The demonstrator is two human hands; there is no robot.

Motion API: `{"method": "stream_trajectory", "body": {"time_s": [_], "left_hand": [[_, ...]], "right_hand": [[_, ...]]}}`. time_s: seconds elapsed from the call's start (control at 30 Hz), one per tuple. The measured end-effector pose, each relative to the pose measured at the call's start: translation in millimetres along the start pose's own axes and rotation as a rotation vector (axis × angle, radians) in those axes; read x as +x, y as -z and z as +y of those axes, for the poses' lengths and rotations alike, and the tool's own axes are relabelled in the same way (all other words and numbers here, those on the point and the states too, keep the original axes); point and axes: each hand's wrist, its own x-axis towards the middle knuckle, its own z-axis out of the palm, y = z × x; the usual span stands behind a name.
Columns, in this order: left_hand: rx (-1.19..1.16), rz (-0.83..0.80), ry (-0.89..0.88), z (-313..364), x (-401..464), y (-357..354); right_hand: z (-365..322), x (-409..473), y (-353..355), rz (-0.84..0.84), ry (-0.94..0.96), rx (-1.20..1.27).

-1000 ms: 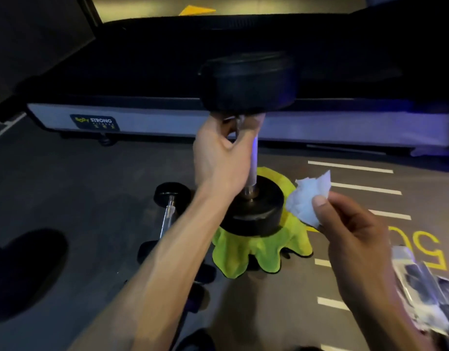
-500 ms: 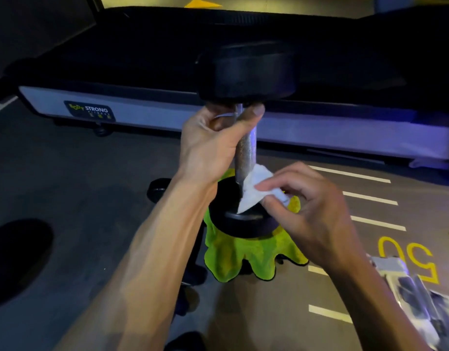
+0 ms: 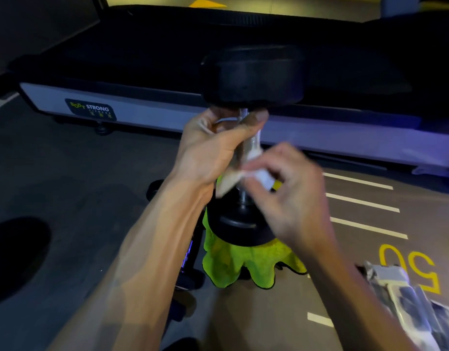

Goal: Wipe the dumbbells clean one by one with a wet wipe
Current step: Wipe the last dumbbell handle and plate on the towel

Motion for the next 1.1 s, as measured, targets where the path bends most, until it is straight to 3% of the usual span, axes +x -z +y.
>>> {"method": "stream_trajectory", "body": {"time_s": [0.1, 0.37, 0.53, 0.6, 0.67, 0.8, 0.97, 1.1], "left_hand": [[0.111, 0.011, -0.044, -0.6, 1.7, 4.9], [0.129, -0.015, -0.056, -4.2, 3.5, 8.6], [0.487, -0.039, -0.154, 1.5, 5.2, 34.7], [0.582, 0.079, -0.256, 8.6, 2.7, 47.7], [0.703, 0.133, -0.468, 21.6, -0.9, 57.3], [1.047, -0.105, -0.841, 50.2, 5.0, 52.8], [1.041, -0.233, -0.840, 51.9, 11.6, 42.0], [0.997, -0.233, -0.848, 48.9, 10.7, 39.9]], "right_hand": [[4.1, -19.8, -1.7, -0.092, -0.101, 0.045], [0.5, -13.9, -12.4, -0.002, -0.125, 0.178], [7.6, -14.4, -12.5, 0.010, -0.164, 0.244], [7.1, -14.8, -14.1, 0.011, -0.175, 0.253], [5.8, -15.2, -15.1, 0.013, -0.181, 0.250], [5.9, -14.1, -13.8, 0.014, -0.187, 0.249], [4.7, -18.6, -12.4, 0.005, -0.168, 0.205], [6.9, -27.2, -11.1, 0.124, -0.084, -0.049]]}}
